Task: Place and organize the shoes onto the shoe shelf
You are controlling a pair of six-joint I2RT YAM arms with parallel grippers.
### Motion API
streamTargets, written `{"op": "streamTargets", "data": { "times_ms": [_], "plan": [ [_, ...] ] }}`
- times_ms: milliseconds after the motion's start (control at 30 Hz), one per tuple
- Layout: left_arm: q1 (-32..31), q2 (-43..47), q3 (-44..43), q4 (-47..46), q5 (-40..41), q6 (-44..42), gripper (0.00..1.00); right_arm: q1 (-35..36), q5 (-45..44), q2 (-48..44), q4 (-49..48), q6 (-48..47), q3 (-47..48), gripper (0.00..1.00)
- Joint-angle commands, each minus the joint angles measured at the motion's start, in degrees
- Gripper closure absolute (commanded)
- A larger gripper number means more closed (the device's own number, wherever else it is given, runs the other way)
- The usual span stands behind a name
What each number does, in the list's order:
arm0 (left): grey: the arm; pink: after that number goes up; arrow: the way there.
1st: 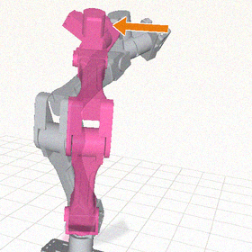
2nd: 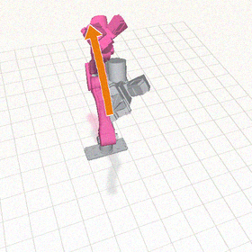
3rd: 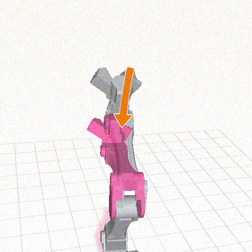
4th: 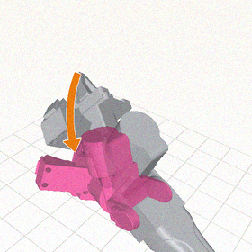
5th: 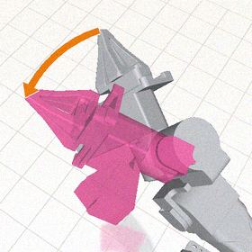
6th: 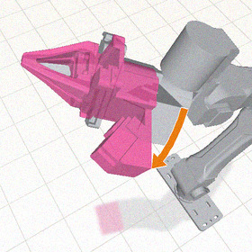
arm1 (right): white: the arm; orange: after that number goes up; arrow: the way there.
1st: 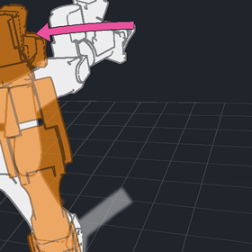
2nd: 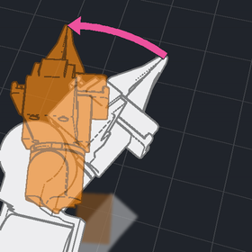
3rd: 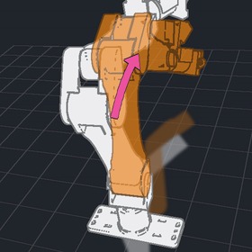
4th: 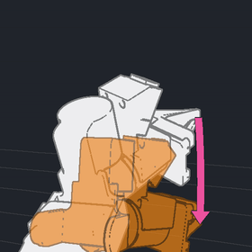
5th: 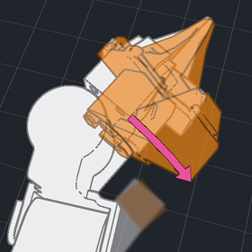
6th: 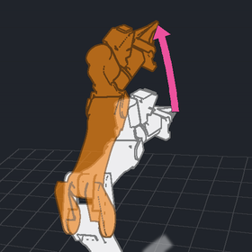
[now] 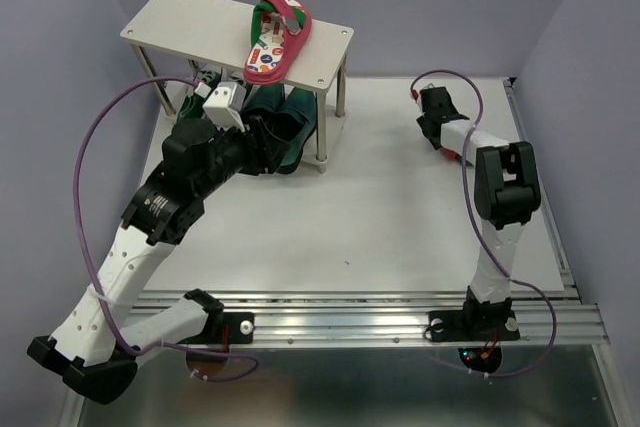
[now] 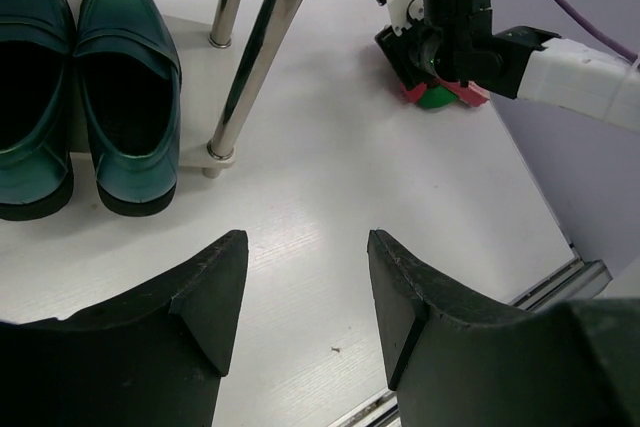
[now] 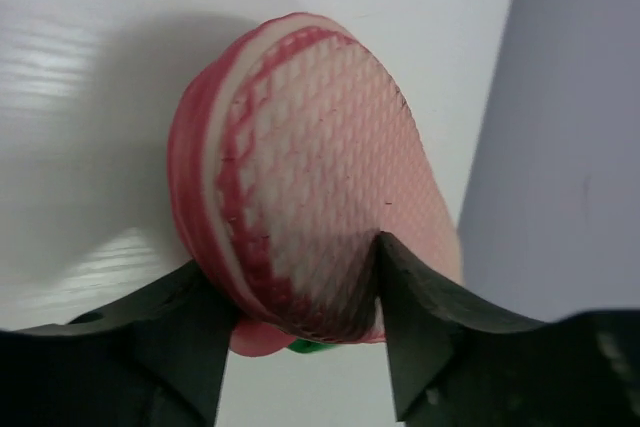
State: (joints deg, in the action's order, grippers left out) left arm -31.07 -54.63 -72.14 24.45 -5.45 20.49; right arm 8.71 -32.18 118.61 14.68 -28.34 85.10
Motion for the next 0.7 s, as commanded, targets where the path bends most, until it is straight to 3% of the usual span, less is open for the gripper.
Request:
{"op": "streamTargets", "data": {
  "times_ms": [0,33,67,133,300,433,667],
  "plan": [
    [-0.31,2.16,-0.64,-0.89,0.97,0.34,0.38,-0.01,-0.7,-2.67,-3.16,3.37,3.06,0.5],
    [-0.31,2.16,-0.37,-0.98,1.06,0.43,0.38,-0.01,0.01,-3.72,-2.9,4.86,2.62,0.62],
    [-0.22,2.16,-0.28,-1.24,1.06,0.6,0.38,-0.01,0.28,-5.65,-2.73,5.57,2.35,0.86],
    [-0.31,2.16,-0.11,-1.51,0.97,0.78,0.38,-0.01,-0.07,-8.03,-1.94,7.5,2.18,0.94],
    [-0.31,1.9,-0.46,-1.77,0.8,0.51,0.38,0.52,7.38,-17.43,6.4,18.04,4.37,0.96],
    [-0.31,1.9,-0.81,-1.77,0.8,0.25,0.39,0.52,21.08,-28.66,9.05,27.53,2.8,0.92],
    [-0.48,1.81,-1.95,-1.68,-1.05,-0.1,0.39,0.52,47.54,-37.92,4.41,47.13,-5.11,0.91]
  ]
}}
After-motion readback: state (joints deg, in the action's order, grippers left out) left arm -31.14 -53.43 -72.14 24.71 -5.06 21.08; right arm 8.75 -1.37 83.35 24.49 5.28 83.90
